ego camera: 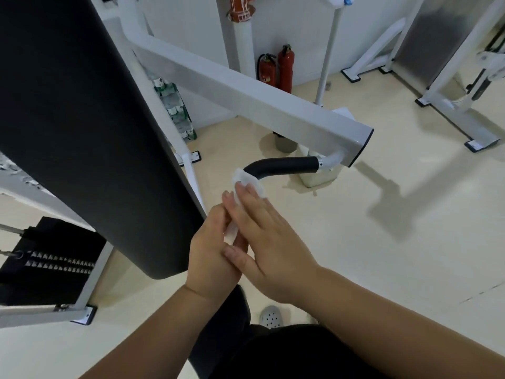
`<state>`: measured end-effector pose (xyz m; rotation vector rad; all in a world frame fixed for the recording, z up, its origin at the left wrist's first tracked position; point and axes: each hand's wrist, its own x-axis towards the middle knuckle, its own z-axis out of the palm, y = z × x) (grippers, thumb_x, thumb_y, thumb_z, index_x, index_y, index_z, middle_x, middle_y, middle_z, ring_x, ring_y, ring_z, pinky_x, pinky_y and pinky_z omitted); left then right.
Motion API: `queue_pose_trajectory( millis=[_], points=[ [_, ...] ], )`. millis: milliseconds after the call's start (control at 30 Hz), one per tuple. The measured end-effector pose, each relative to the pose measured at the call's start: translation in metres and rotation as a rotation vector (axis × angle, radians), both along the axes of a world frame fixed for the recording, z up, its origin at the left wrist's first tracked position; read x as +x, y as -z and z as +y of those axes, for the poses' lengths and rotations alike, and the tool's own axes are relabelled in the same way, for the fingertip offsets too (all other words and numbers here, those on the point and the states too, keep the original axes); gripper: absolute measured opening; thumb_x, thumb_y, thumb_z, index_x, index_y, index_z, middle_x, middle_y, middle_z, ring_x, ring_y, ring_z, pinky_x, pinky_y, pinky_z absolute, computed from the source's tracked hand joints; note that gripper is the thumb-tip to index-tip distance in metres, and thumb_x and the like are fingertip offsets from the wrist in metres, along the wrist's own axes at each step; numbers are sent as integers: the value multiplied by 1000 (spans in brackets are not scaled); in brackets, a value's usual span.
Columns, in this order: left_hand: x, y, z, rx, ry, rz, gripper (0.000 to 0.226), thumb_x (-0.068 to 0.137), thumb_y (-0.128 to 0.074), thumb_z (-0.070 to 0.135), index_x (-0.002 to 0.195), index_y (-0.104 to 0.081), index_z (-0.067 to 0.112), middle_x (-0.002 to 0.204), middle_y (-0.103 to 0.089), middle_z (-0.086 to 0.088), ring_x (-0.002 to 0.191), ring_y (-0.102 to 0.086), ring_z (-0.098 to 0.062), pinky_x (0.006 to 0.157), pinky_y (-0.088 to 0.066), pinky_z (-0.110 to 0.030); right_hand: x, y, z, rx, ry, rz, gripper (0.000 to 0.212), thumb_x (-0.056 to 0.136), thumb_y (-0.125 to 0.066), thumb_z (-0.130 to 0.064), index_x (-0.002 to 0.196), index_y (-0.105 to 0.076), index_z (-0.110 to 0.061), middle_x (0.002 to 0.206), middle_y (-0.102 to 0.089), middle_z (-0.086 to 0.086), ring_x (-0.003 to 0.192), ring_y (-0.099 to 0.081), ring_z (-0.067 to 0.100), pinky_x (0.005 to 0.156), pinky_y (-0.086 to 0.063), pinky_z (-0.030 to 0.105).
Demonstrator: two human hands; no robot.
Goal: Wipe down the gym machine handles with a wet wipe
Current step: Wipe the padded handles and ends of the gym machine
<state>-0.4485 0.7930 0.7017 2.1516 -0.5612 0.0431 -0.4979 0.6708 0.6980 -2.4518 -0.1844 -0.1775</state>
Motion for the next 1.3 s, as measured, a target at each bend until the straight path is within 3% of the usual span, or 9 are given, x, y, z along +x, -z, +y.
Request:
queue_pose_trajectory(
  millis=[100, 200, 300, 367, 467, 767, 933, 1100, 1300],
  points=[
    [3, -2, 1, -57, -29, -38, 20, 94, -65, 18, 109, -58, 30, 94, -65, 23, 91, -66, -1, 77, -51, -12, 12, 3, -5, -194, 37, -30, 67, 100, -23, -58, 158, -2, -31, 167, -12, 0, 154, 2, 13, 124, -11, 47],
    [15, 1, 0, -43, 25, -92, 25, 96, -60, 16, 120, -65, 15, 120, -67, 7, 113, -62, -6, 94, -54, -29, 22, 6, -20, -307, 118, -56, 66, 102, -21, -58, 157, -19, -23, 166, -19, 0, 154, -6, 14, 124, -11, 48],
    [24, 4, -5, -28, 10, -104, 29, 91, -67, 19, 120, -68, 13, 127, -65, 2, 118, -61, -10, 92, -56, -37, 38, 4, -42, -374, 219, -84, 61, 102, -28, -51, 150, -39, -15, 157, -38, 7, 148, -29, 23, 121, -21, 49],
    [29, 4, -9, -39, -17, -77, 31, 84, -76, 18, 115, -71, 16, 124, -65, 6, 116, -61, -8, 91, -56, -33, 54, 3, -63, -345, 309, -84, 55, 100, -39, -44, 137, -54, -7, 139, -58, 13, 131, -51, 31, 115, -33, 49],
    [32, 2, -10, -79, -32, 10, 33, 80, -80, 19, 111, -72, 21, 118, -65, 11, 104, -64, -5, 85, -57, -24, 63, -2, -101, -175, 373, 15, 44, 95, -58, -41, 126, -64, -10, 128, -65, 8, 120, -56, 30, 103, -41, 38],
    [19, 4, -2, -196, -117, 304, 29, 83, -77, 13, 110, -70, 21, 99, -73, 6, 82, -72, -8, 75, -56, -19, 78, 2, -83, -318, -61, -83, 46, 102, -35, -37, 146, -45, -30, 147, -52, 1, 127, -52, 28, 104, -42, 46],
    [14, 8, 2, -182, -140, 294, 19, 88, -71, 17, 106, -69, 23, 93, -70, 7, 76, -66, -11, 68, -53, -20, 66, 1, -72, -298, -110, -143, 41, 102, -44, -34, 141, -54, -25, 150, -49, 1, 140, -41, 29, 117, -30, 49],
    [8, 3, 7, -189, -179, 207, 16, 89, -69, 16, 104, -67, 21, 98, -66, 6, 84, -64, -9, 73, -54, -16, 7, 26, -45, -118, -87, -65, 54, 99, -51, -19, 151, -39, -15, 164, -24, 0, 152, -19, 20, 117, -35, 39],
    [-1, 7, 12, -163, -134, 291, 22, 93, -64, 19, 114, -65, 24, 103, -67, 4, 87, -65, -13, 76, -59, -34, -55, 32, -24, 29, 90, -11, 57, 99, -45, -36, 152, -34, -18, 158, -36, -12, 142, -37, 3, 110, -40, 25]
  ],
)
